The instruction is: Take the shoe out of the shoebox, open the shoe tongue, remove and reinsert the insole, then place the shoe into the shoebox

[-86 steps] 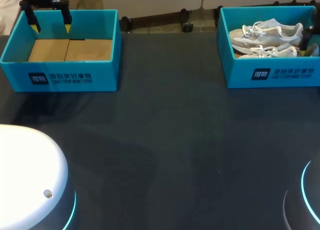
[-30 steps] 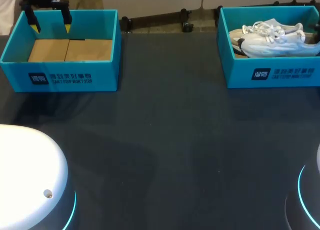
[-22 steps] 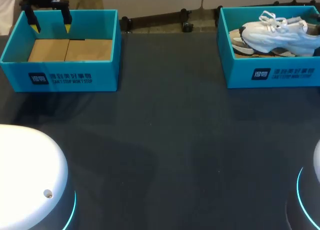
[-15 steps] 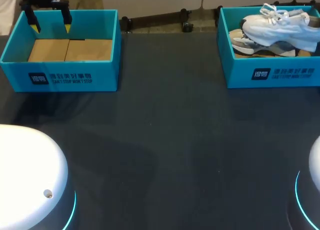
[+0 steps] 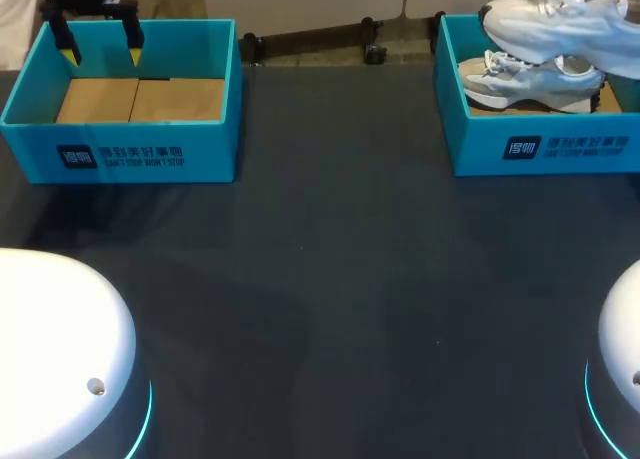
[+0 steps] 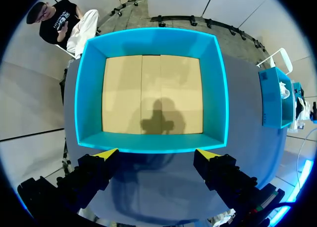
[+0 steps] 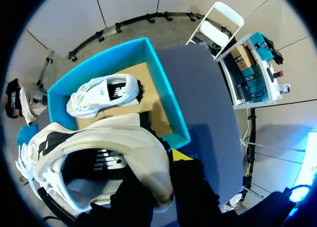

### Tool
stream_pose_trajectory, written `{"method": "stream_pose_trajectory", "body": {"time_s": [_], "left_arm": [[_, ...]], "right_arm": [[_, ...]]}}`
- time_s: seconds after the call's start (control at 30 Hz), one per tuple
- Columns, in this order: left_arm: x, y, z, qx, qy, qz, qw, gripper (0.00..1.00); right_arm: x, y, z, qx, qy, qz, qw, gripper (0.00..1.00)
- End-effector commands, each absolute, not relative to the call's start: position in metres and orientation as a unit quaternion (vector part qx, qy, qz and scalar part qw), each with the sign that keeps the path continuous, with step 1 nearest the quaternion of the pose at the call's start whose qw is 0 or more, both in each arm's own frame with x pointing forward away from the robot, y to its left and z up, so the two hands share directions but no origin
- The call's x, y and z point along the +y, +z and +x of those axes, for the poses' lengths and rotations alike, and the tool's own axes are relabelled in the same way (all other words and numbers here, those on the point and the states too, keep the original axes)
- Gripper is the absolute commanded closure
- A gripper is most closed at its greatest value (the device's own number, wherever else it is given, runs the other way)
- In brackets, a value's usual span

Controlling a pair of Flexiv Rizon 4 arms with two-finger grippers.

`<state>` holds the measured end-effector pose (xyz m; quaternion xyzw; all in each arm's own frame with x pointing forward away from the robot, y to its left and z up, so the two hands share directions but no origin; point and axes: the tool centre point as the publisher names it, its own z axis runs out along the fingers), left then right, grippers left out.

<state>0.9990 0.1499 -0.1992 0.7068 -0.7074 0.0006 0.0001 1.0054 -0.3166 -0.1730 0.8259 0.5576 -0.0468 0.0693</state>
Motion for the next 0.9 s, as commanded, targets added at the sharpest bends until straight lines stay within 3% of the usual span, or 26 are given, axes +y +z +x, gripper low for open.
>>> {"method": "stream_pose_trajectory", "body": {"time_s": [0.03, 0.9], "left_arm": [[0.15, -0.2, 0.999, -0.707, 0.0, 0.707, 0.0, 0.0], [0.15, -0.2, 0.999, -0.707, 0.0, 0.707, 0.0, 0.0]], "right_arm": [[-0.297, -0.139, 0.969, 0.567, -0.032, 0.817, 0.104, 1.0], [-0.141, -0.135, 0.809, 0.574, -0.03, 0.804, 0.155, 1.0]]}}
